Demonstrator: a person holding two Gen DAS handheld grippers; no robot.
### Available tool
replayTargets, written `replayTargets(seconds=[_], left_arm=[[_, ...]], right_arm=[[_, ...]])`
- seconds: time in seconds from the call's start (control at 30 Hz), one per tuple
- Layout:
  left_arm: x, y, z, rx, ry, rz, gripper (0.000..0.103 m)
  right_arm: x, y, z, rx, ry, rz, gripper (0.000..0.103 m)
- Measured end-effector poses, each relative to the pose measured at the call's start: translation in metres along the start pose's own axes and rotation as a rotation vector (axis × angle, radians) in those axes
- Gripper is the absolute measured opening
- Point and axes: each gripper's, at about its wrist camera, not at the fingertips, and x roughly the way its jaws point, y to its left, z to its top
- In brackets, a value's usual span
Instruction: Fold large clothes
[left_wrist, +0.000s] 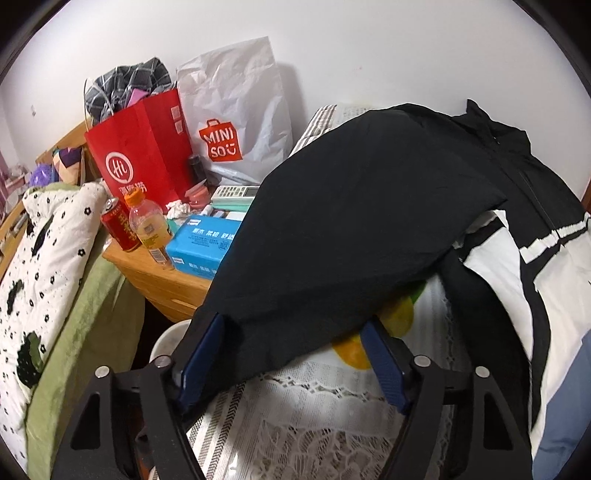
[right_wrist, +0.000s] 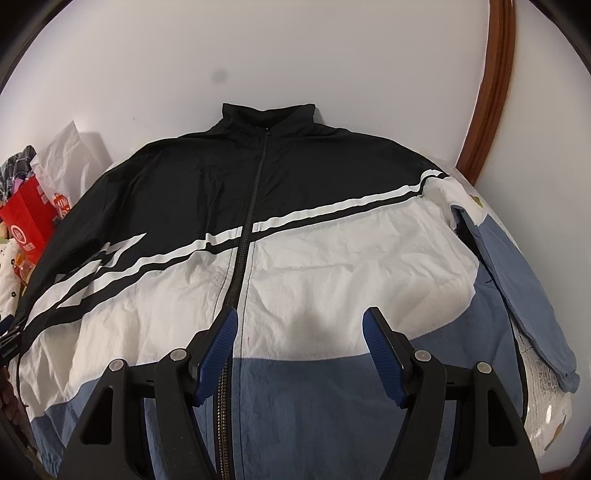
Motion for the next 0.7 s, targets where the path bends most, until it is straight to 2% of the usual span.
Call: replayTargets(seconds=[0.07, 0.17, 0.23, 0.4, 0.5, 0.7], left_arm=[[0.001, 0.001, 0.002, -0.007, -0.004, -0.006, 0.069], [0.003, 0.002, 0.006, -0.021, -0.016, 0.003, 0.056], [0.004, 0.003, 0.008, -0.036, -0.021, 0.005, 0.041], [0.005, 0.002, 0.016, -0.05, -0.02, -0.015, 0.011], [-0.001, 0.0, 0.021, -0.051, -0.037, -0.011, 0.007], [-0.03, -0.004, 0.042, -0.055, -0.102, -0.018, 0.006]], right_arm=[[0.001, 0.001, 0.002, -0.003, 0.001, -0.005, 0.07], [0.003, 0.003, 0.005, -0.006, 0.0, -0.014, 0.069], [0.005, 0.004, 0.008, -0.006, 0.0, -0.017, 0.069], [0.007, 0.005, 0.01, -0.009, 0.001, -0.016, 0.07], [0.006, 0.004, 0.013, -0.011, -0.002, -0.01, 0.069], [-0.002, 0.001, 0.022, -0.008, -0.033, 0.012, 0.069]])
